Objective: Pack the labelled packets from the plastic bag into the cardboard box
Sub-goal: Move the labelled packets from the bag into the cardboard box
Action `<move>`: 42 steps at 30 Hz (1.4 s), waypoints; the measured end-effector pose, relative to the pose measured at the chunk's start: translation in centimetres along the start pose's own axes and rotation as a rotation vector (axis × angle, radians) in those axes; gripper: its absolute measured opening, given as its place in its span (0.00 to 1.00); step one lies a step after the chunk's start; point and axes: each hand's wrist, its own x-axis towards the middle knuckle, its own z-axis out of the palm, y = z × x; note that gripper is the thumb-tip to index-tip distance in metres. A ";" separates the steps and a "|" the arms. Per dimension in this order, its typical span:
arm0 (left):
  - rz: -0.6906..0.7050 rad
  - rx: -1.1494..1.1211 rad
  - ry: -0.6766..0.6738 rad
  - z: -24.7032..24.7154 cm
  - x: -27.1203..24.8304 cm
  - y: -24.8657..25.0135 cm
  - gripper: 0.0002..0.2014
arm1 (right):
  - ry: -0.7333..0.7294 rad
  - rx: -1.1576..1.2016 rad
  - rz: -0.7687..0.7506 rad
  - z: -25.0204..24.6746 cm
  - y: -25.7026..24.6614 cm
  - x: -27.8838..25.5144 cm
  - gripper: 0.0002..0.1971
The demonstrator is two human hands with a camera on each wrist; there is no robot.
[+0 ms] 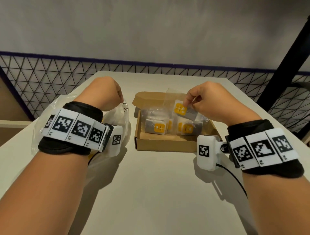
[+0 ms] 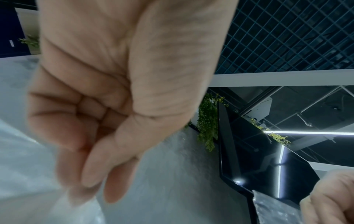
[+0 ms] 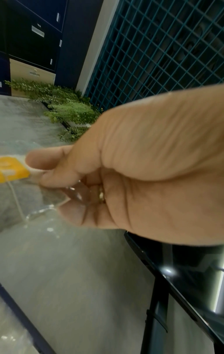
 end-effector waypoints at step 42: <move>0.267 -0.287 0.296 1.3 -2.9 5.7 0.21 | -0.023 -0.143 -0.007 0.7 0.2 0.1 0.16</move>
